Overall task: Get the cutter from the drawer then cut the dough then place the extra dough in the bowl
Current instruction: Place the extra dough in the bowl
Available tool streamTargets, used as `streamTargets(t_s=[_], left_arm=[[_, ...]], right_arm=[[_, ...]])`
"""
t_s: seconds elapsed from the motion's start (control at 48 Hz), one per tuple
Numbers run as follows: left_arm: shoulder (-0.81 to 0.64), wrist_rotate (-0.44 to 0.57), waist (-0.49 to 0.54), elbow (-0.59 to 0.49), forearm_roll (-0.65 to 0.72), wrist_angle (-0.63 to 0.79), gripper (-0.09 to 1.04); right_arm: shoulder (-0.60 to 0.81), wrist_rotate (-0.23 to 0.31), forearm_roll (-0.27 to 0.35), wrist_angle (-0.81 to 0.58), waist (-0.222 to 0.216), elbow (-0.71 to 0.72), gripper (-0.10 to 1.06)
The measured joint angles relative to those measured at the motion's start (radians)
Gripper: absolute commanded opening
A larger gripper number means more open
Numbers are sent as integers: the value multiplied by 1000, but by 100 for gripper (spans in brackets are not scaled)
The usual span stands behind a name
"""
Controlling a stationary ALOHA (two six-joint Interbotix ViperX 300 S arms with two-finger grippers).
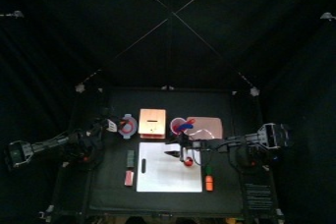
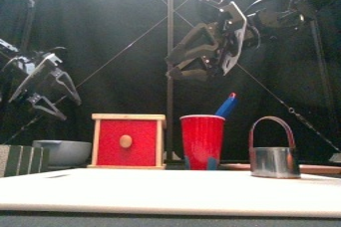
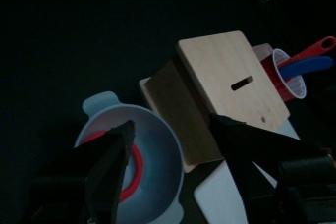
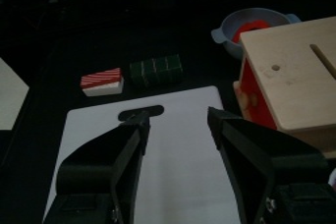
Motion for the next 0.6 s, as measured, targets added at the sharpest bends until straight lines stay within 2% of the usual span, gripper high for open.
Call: streamTargets(t_s=[0.104, 0.208, 0.292, 0.396, 0.479, 0.604], left_arm=[[-3, 11, -31, -6, 74, -3, 95], [-5, 12, -156, -28, 249, -34, 95], [-5, 9, -282, -38, 419, -127, 95], [-2, 8, -417, -37, 607, -314, 95], [2, 2, -445, -15, 712, -457, 95], [2, 2, -453, 8, 739, -495, 95]], right_arm=[[0, -2, -5, -3, 0, -5, 86], [0, -14, -6, -29, -3, -12, 86], [0, -9, -6, -51, -12, -17, 86], [0, 0, 2, -63, -18, -17, 86], [0, 0, 20, -63, -18, -17, 86], [0, 0, 40, -63, -18, -9, 86]])
